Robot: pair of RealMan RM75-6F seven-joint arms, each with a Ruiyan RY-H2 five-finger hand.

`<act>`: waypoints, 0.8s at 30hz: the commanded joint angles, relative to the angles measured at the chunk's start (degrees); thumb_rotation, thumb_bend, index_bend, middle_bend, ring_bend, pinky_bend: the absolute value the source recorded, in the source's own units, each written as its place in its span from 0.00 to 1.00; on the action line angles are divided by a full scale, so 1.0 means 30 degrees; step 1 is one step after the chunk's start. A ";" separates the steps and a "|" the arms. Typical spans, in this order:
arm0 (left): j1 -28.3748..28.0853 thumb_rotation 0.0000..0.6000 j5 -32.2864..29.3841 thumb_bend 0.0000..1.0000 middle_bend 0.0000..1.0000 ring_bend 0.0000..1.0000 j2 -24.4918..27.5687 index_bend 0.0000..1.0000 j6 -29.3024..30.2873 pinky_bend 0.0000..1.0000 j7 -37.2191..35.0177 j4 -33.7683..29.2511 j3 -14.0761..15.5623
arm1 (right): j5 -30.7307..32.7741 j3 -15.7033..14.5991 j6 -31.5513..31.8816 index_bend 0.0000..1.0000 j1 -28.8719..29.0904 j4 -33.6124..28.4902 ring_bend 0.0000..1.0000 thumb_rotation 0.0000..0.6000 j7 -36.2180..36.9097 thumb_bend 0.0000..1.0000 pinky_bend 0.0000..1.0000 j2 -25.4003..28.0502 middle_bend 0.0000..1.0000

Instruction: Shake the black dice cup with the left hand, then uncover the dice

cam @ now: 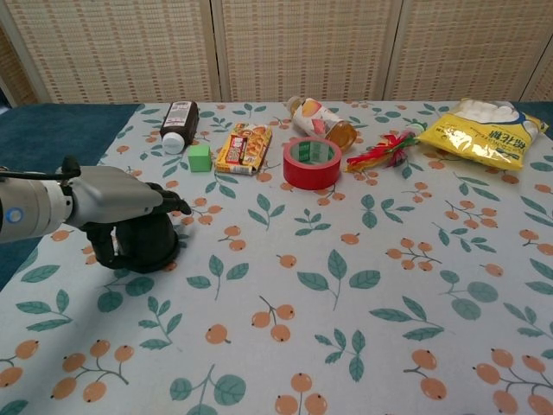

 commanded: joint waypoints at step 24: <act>0.0983 1.00 0.1598 0.32 0.00 0.00 0.0846 0.03 0.1259 0.19 0.0263 -0.0727 -0.0017 | -0.0188 -0.0124 0.0011 0.00 -0.0014 -0.0044 0.00 1.00 0.0106 0.17 0.00 0.0113 0.00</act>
